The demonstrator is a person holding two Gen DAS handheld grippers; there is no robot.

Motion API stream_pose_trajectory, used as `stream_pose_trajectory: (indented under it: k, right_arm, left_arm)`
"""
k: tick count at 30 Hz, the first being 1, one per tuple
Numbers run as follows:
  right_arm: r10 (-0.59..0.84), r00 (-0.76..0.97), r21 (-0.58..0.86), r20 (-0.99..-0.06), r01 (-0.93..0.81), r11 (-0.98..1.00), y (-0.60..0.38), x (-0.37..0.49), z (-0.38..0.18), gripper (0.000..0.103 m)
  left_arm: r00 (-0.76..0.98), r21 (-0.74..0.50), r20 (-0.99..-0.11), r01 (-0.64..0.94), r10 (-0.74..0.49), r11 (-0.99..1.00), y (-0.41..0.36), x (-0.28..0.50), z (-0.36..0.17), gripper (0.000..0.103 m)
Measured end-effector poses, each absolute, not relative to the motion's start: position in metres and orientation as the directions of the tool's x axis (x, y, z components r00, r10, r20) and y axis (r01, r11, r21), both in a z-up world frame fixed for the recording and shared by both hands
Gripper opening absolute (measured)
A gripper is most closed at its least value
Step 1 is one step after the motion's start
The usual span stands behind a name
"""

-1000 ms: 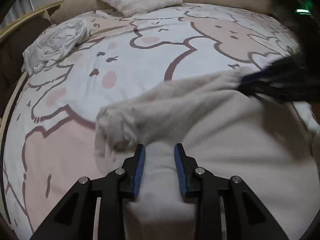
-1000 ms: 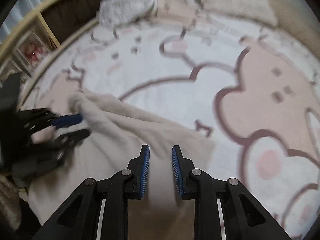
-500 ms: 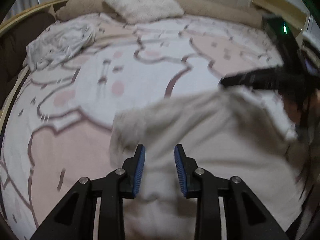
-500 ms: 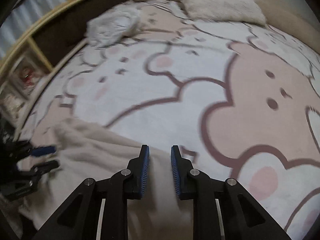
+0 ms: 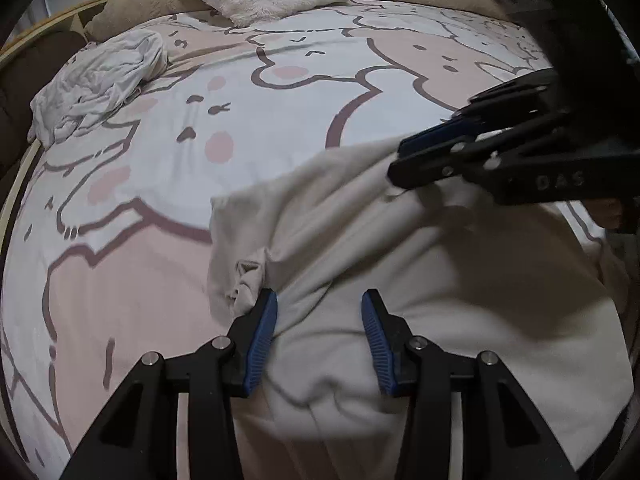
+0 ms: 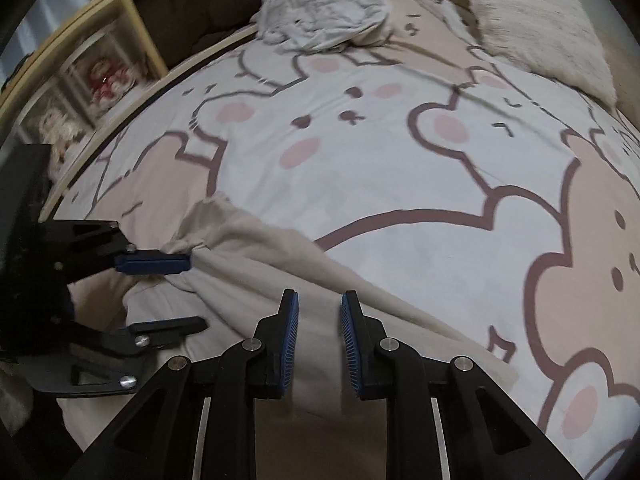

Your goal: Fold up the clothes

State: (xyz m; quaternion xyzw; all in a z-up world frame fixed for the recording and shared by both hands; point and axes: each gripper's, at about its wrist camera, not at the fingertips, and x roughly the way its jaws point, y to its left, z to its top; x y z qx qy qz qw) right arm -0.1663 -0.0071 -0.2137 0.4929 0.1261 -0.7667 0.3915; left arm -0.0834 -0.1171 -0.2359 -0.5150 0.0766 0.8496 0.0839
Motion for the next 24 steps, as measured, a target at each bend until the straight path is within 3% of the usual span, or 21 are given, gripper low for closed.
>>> stream_pose_trajectory:
  k: [6, 11, 15, 18, 24]
  right_arm:
    - [-0.439, -0.187, 0.126, -0.879, 0.798, -0.590, -0.029, -0.148, -0.230, 0.021]
    - [-0.394, -0.349, 0.046, -0.850, 0.697, -0.716, -0.024, -0.181, -0.237, 0.021]
    - [-0.424, -0.331, 0.180, -0.843, 0.569, -0.802, 0.004, -0.214, -0.233, 0.021]
    - [-0.445, -0.380, 0.158, -0.811, 0.590, -0.792, 0.025, -0.203, -0.206, 0.021]
    - [-0.516, -0.285, 0.213, -0.808, 0.675, -0.706, 0.047, -0.184, -0.191, 0.021]
  left_arm:
    - [-0.458, 0.068, -0.888, -0.231, 0.047, -0.971, -0.117, -0.083, -0.237, 0.044]
    - [-0.472, 0.100, -0.882, -0.202, 0.007, -0.974, -0.119, -0.113, -0.237, 0.044]
    - [-0.484, 0.102, -0.875, -0.166, -0.009, -0.981, -0.128, -0.145, -0.236, 0.047]
    - [-0.498, 0.106, -0.867, -0.136, -0.024, -0.985, -0.139, -0.157, -0.230, 0.047]
    - [-0.598, -0.046, -0.800, -0.016, 0.047, -0.999, -0.186, -0.149, -0.179, 0.047]
